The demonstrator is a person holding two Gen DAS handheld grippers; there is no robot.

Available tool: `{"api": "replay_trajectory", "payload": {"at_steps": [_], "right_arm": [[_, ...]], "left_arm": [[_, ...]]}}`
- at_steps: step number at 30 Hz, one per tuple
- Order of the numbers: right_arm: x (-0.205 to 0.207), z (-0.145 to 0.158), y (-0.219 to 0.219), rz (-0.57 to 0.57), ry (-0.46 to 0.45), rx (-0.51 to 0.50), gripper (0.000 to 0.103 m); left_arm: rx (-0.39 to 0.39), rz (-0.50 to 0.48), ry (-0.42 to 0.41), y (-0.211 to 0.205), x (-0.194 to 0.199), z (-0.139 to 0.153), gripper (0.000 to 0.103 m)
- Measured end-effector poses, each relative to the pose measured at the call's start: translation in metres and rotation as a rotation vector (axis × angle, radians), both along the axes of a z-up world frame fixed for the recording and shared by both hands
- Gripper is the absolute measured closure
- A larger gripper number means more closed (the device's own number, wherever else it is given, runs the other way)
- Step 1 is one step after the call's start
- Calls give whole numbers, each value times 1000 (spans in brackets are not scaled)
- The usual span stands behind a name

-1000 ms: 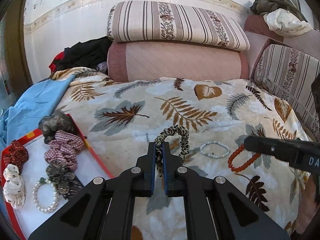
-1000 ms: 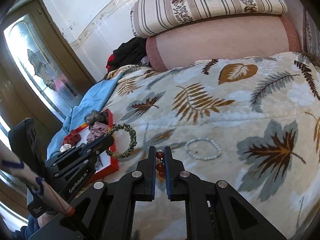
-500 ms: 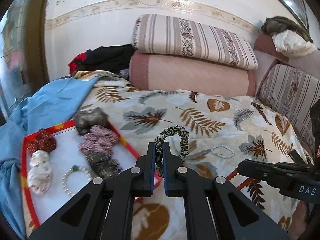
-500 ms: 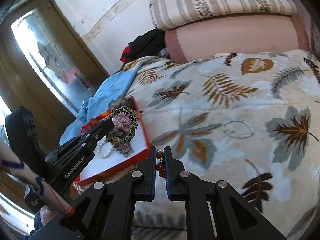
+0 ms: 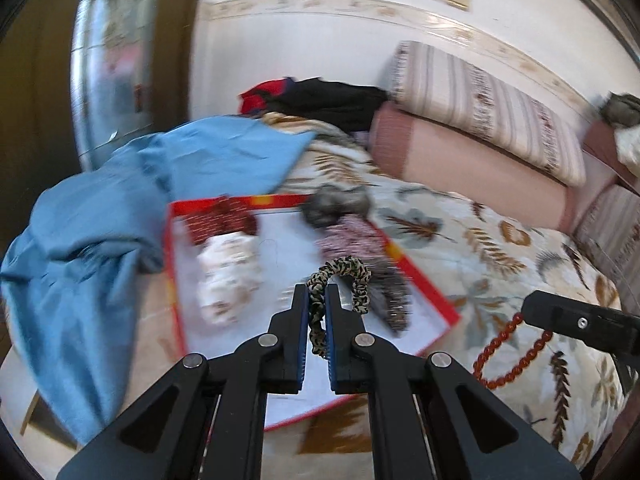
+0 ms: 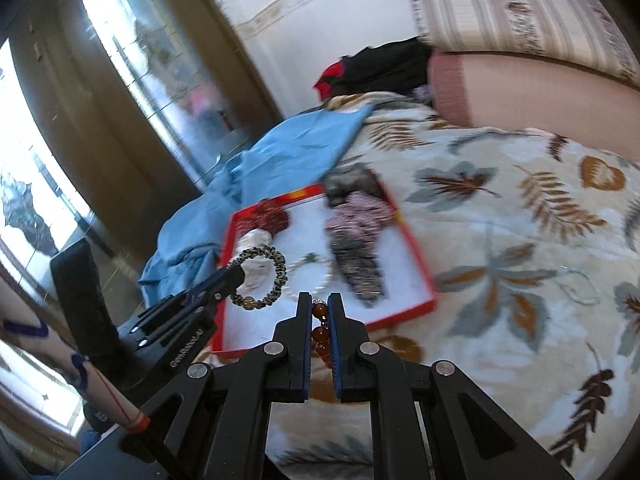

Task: Organize jewelry
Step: 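Carry the leopard bracelet with the left tool while the right tool carries the red beads to the box, then open the left tool over the box while the right tool drops the red beads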

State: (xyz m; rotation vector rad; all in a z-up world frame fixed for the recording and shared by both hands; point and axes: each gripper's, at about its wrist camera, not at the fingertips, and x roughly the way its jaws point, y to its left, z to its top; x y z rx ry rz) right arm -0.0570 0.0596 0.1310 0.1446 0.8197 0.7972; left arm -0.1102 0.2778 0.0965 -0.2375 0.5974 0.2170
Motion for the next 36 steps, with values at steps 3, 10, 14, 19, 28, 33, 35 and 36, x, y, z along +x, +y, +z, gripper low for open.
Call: {"api": "replay_trajectory", "payload": {"at_steps": [3, 10, 14, 19, 28, 33, 35, 36], "right_arm": [[-3, -4, 29, 40, 3, -17, 95], [0, -15, 68, 74, 20, -36, 94], [6, -21, 80, 70, 28, -47, 94], [13, -30, 87, 64, 38, -61, 94], [26, -50, 84, 41, 64, -86, 94], [37, -63, 80, 12, 78, -108, 94], [41, -68, 77, -1, 80, -113, 94], [43, -69, 76, -8, 78, -118, 94]], "left_arm": [[-8, 42, 27, 18, 1, -9, 97], [-20, 85, 81, 35, 5, -24, 97], [-24, 100, 108, 41, 8, -30, 97], [-21, 109, 131, 43, 11, -34, 97], [-7, 118, 176, 41, 19, -43, 97], [4, 126, 212, 40, 26, -51, 97], [9, 130, 223, 40, 28, -54, 97], [10, 130, 230, 40, 30, -55, 97]]}}
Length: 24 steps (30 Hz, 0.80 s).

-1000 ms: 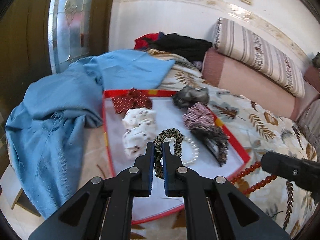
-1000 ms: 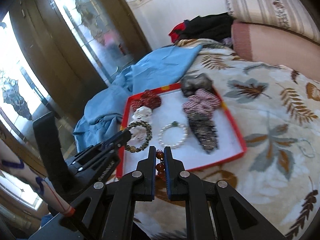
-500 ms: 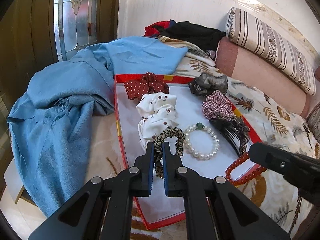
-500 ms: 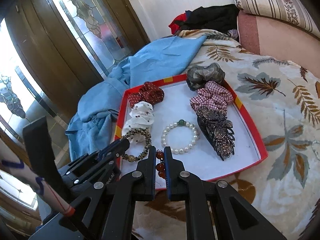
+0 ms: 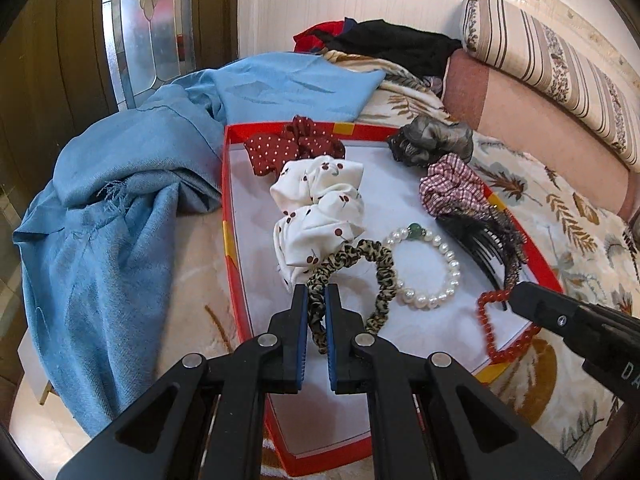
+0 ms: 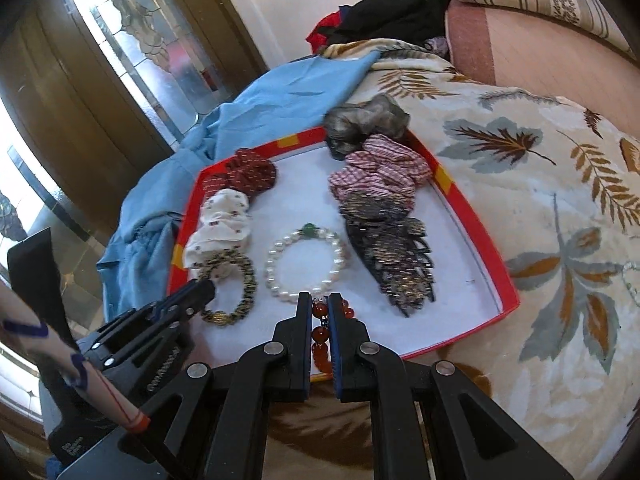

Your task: Organize jewelry

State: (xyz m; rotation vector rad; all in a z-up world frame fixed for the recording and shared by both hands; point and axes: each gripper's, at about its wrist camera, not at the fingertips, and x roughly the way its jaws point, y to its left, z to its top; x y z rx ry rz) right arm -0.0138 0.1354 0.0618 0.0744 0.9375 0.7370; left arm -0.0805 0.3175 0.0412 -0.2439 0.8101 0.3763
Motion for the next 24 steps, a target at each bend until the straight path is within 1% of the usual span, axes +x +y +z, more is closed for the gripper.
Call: {"api": "replay_trajectory", "payload": {"at_steps": [2, 6, 8, 9, 11, 13, 16, 18, 19, 20, 21, 22, 23, 24], "right_arm": [[4, -2, -3, -12, -2, -6, 94], [8, -4, -9, -32, -11, -23, 93], [9, -5, -12, -36, -10, -21, 93], [10, -5, -14, -39, -10, -21, 93], [10, -4, -16, -37, -10, -18, 93], [9, 0, -19, -40, -15, -11, 93], [6, 8, -24, -44, -32, 2, 93], [0, 19, -32, -56, -55, 11, 92], [-2, 22, -35, -59, -65, 12, 88], [-10, 29, -41, -69, -89, 7, 74], [-16, 34, -47, -83, -109, -4, 67], [-24, 39, -54, -102, -138, -20, 55], [-31, 43, -60, -117, -166, -30, 49], [-43, 51, -70, -134, -206, -43, 46]], "left_arm": [[-2, -3, 14, -1, 3, -4, 96], [11, -9, 30, -4, 7, -7, 87], [7, -15, 22, -5, 7, -6, 72], [15, -16, 16, -6, 6, -5, 69], [27, -15, 8, -9, 6, -2, 58], [22, -15, -6, -9, 5, 0, 54], [30, -9, -35, -10, 2, 6, 53], [39, 3, -66, -11, -2, 14, 42], [49, 12, -93, -12, -6, 21, 32], [59, 16, -123, -14, -11, 28, 24], [73, 22, -152, -17, -16, 35, 22], [83, 31, -167, -20, -20, 40, 19], [87, 42, -185, -25, -25, 47, 16], [82, 47, -211, -32, -31, 56, 14]]}}
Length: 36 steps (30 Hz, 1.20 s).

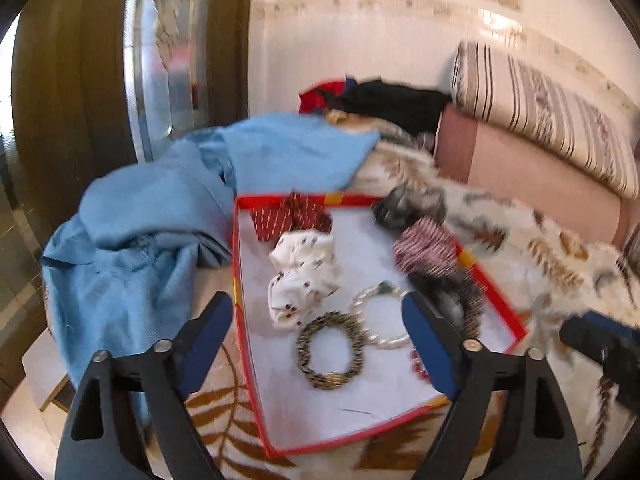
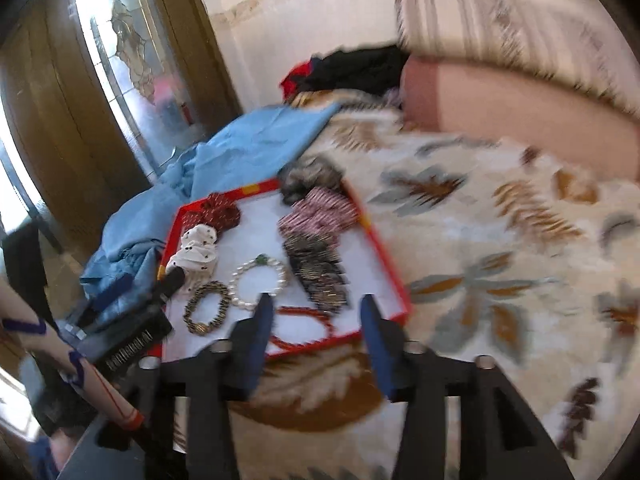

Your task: Organize jewelry

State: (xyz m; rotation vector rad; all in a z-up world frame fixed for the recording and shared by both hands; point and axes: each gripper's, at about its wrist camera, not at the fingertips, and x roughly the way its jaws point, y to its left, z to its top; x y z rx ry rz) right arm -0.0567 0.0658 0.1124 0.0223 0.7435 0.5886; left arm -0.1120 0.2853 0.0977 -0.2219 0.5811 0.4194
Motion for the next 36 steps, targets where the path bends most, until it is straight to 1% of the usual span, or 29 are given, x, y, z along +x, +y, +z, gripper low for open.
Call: {"api": "replay_trajectory", "payload": {"at_steps": [1, 2, 3, 4, 5, 6, 8, 9, 10, 12, 16, 19, 21, 23, 25, 28, 31, 36], "right_arm": [[-10, 6, -8, -14, -29, -16, 41], [-16, 11, -14, -28, -50, -29, 34], [-27, 17, -24, -48, -74, -43, 30], [-35, 23, -32, -59, -92, -51, 23], [-42, 28, -38, -65, -109, -58, 19], [-49, 32, -45, -70, -125, -66, 18], [-69, 42, -62, -94, -165, -86, 14], [-73, 45, -68, -99, -169, -88, 12], [-82, 48, -77, -110, -170, -91, 12], [-94, 51, -91, -135, -170, -94, 11], [-115, 52, -111, -179, -185, -105, 10], [-127, 49, -118, -179, -189, -110, 10], [-135, 49, -121, -168, -198, -111, 10], [-140, 51, -122, -157, -213, -110, 10], [-147, 55, -123, -152, -238, -112, 10], [-154, 60, -124, -151, -269, -108, 9], [-158, 60, -122, -147, -280, -120, 8], [-155, 56, -119, -145, -263, -130, 8]], "left_arm": [[-5, -1, -11, -5, -3, 6, 11], [-6, -7, -21, -13, -8, 13, 10], [4, -14, -34, -23, -14, 20, 10], [22, -17, -46, -35, -23, 27, 7], [33, -16, -48, -44, -29, 32, 2], [45, -14, -49, -55, -37, 37, 0], [66, -22, -61, -73, -55, 47, 0], [90, -31, -67, -83, -64, 52, 0], [114, -36, -62, -92, -70, 56, 0], [161, -36, -26, -107, -81, 63, 0], [221, 15, 49, -124, -103, 70, 0], [220, 19, 36, -131, -116, 73, 0], [236, 15, 2, -136, -124, 76, 0], [250, 23, -1, -140, -126, 76, 0], [236, 6, 3, -143, -126, 76, 0], [187, -37, 32, -144, -120, 73, 0], [151, -51, 54, -142, -116, 68, 0], [147, -36, 67, -139, -114, 61, 0]]}}
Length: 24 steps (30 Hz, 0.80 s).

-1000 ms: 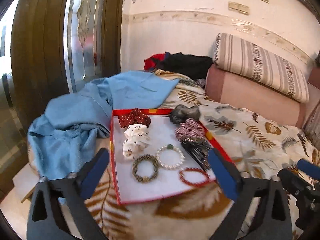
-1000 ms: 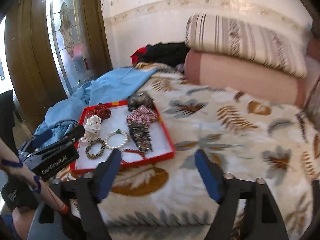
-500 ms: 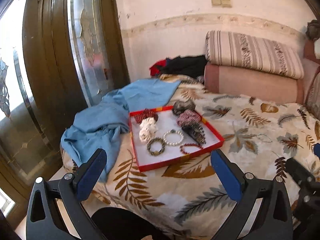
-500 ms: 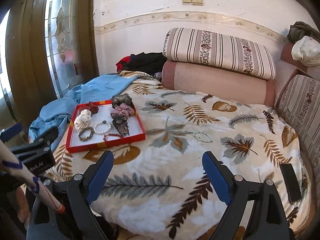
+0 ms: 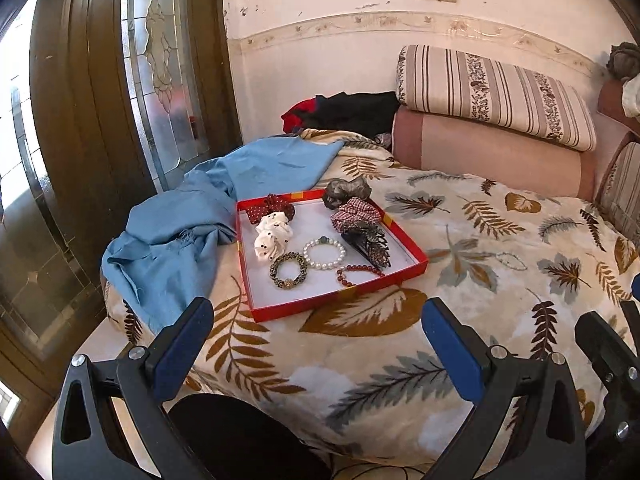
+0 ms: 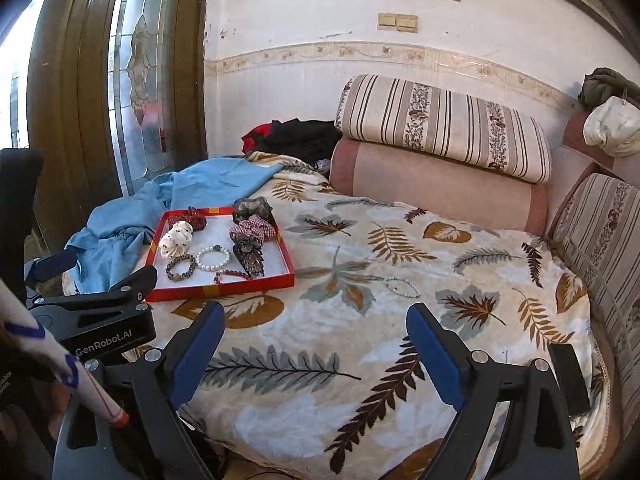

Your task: Organize jewelry

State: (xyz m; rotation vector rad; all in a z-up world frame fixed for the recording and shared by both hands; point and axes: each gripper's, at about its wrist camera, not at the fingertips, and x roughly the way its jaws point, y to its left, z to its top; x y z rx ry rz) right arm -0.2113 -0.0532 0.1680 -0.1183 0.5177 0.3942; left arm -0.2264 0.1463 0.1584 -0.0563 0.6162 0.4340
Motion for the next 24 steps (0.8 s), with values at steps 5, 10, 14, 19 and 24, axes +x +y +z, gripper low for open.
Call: {"api": "replay_trajectory", "payload": {"at_steps": [5, 10, 14, 19, 24], "right_arm": [[1, -3, 5, 10, 6, -15, 8], [2, -6, 12, 18, 13, -32, 8], [2, -7, 13, 19, 16, -38, 8], [3, -10, 15, 21, 26, -41, 8], [5, -12, 14, 21, 32, -43, 8]], "left_arm": [[-8, 10, 9, 7, 1, -5, 0], [-18, 24, 17, 13, 2, -9, 0], [-19, 31, 24, 16, 3, -13, 0], [-16, 44, 28, 18, 4, -15, 0], [-11, 53, 34, 19, 4, -17, 0]]}}
